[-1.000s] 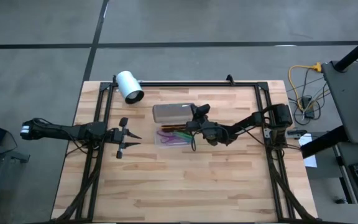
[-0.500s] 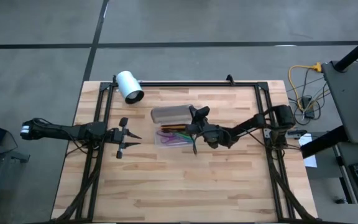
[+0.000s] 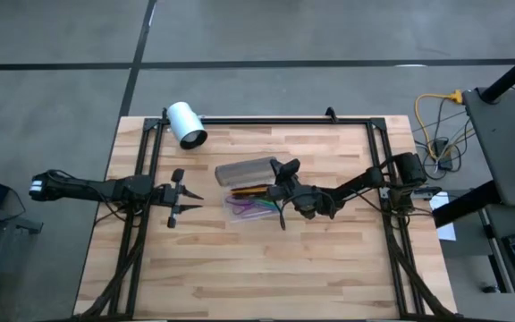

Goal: Pick & place school supplies into a supply box
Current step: Close the supply box

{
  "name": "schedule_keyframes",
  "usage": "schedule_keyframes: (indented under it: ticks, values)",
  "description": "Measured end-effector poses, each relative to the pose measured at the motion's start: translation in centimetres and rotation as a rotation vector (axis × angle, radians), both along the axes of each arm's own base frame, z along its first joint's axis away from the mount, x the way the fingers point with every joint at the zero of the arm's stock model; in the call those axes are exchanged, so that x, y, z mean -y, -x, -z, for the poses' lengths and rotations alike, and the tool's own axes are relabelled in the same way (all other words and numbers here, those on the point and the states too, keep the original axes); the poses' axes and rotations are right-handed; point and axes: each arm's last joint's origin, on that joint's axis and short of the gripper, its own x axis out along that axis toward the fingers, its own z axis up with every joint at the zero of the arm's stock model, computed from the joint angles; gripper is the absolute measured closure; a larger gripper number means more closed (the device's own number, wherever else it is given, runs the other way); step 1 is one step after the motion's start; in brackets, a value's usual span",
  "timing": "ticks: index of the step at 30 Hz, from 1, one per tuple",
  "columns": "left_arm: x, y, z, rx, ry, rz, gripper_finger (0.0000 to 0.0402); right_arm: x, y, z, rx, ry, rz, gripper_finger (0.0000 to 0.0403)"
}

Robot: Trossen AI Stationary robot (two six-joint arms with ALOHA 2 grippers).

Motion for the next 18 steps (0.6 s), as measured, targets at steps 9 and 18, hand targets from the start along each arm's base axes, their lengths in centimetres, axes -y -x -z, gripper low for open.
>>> schedule_keyframes:
  ticks: [9, 18]
  values:
    - [0.0, 0.0, 0.0, 0.000, 0.000, 0.000, 0.0315, -0.9, 0.1, 0.1, 0.008, -0.011, -0.020, 0.0394]
    - [0.0, 0.0, 0.0, 0.000, 0.000, 0.000, 0.0315, -2.6, 0.3, 0.1, 0.038, -0.032, -0.064, 0.0394]
